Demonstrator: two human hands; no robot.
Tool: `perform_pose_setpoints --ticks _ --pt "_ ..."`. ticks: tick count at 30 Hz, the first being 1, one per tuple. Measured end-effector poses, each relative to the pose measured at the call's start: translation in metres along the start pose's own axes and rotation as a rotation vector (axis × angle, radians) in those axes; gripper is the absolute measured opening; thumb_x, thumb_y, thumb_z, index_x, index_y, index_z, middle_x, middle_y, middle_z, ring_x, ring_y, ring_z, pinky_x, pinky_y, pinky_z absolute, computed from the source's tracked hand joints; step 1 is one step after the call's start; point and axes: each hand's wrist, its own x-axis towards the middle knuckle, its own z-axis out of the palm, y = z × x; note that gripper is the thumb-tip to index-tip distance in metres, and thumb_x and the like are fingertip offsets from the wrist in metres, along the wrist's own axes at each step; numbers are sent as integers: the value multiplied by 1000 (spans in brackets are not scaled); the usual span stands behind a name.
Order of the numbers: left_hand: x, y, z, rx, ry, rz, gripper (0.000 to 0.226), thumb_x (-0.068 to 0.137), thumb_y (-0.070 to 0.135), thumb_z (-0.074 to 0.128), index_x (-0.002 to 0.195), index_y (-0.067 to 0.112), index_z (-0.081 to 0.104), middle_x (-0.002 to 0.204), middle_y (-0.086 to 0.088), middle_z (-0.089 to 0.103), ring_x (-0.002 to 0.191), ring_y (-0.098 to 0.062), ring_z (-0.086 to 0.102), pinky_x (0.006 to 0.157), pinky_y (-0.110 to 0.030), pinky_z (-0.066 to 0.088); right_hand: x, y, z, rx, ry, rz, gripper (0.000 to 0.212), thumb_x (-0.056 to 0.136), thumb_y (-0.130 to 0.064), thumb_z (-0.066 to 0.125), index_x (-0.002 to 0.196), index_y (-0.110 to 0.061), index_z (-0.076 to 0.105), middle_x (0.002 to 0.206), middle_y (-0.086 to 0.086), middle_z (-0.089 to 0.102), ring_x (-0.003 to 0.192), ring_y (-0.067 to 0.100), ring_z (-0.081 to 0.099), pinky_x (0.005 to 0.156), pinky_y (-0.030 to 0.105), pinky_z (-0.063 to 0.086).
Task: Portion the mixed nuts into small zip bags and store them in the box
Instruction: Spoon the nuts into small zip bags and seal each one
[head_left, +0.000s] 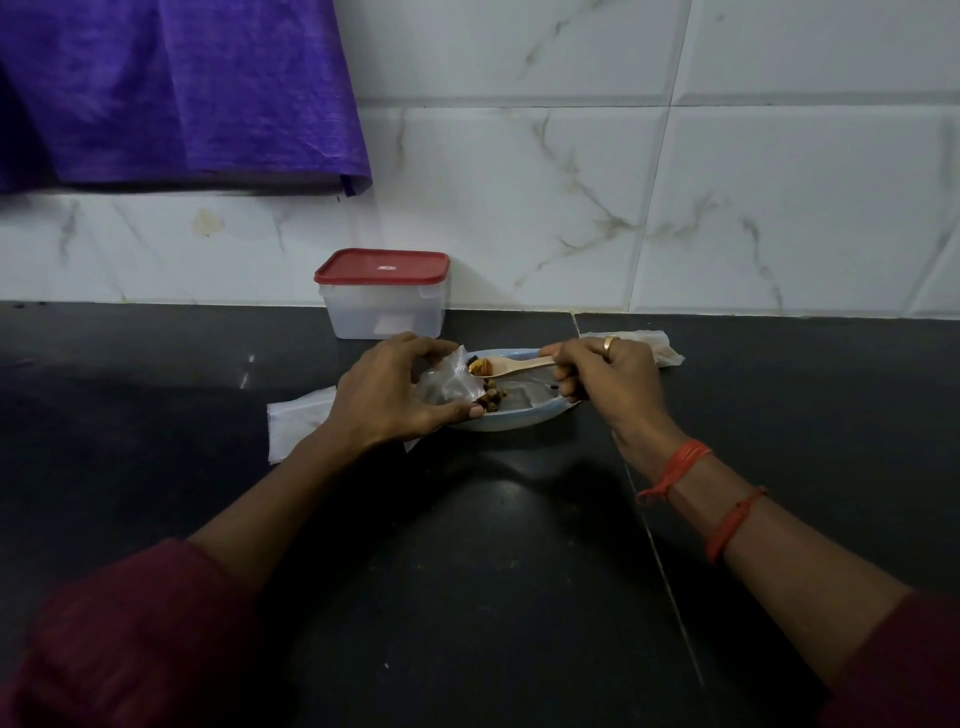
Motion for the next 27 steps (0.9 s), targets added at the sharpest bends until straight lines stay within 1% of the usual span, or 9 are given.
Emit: perform_pose_setpoints --ticks 4,8,10,12,17,20,23,25,27 --pt "0 4 0 -22 16 15 95 56 84 61 132 26 59 115 10 62 91 -5 59 74 -26 56 -7 -3 6 -164 -42 -178 17 92 -13 66 91 -26 78 69 -4 72 58 5 66 61 21 54" --pt "1 3 1 -74 34 25 90 59 81 65 129 25 61 111 8 65 90 -7 61 73 -27 56 -10 0 7 -368 -139 -513 18 91 -20 72 107 -26 78 87 -11 74 75 3 70 72 24 58" --pt "2 2 0 -130 55 1 89 60 78 72 129 23 62 110 6 66 91 -8 62 75 -25 56 -7 4 6 -481 -174 -720 23 91 -24 71 114 -24 76 94 -10 72 80 2 66 72 26 56" --pt "3 2 -1 -180 72 -27 84 62 68 74 130 21 62 109 7 66 92 -6 63 77 -22 55 -5 6 4 -519 -154 -812 25 92 -26 69 117 -25 75 96 -6 71 81 4 64 70 27 56" --pt "3 4 -2 -228 72 -26 77 64 59 77 129 21 62 107 10 66 91 -4 63 72 -11 49 -5 4 3 -388 -73 -740 21 91 -16 73 111 -21 77 98 -6 74 81 7 68 70 28 57" --pt "4 2 -2 -265 79 -47 74 65 58 79 128 22 64 107 10 68 93 -4 64 73 -11 50 -5 0 1 -287 -7 -656 18 91 -12 72 105 -22 77 96 -11 75 79 8 70 69 26 58" --pt "5 2 -4 -367 158 -123 65 68 51 80 124 20 64 108 10 68 95 -4 65 76 -17 54 -4 -3 -1 -147 94 -535 21 92 -11 70 100 -29 75 89 -12 75 72 9 71 64 22 56" --pt "6 2 -6 -413 222 -159 57 72 43 81 122 23 63 105 16 65 94 0 63 73 -13 53 0 -3 -3 -105 168 -473 22 91 -10 69 95 -30 75 82 -12 75 68 11 71 61 20 52" --pt "6 3 -7 -434 257 -167 52 74 39 82 120 27 60 102 22 61 92 2 62 68 -9 51 3 0 -6 -161 207 -433 22 88 -11 69 90 -31 76 75 -15 72 66 12 70 60 20 50"
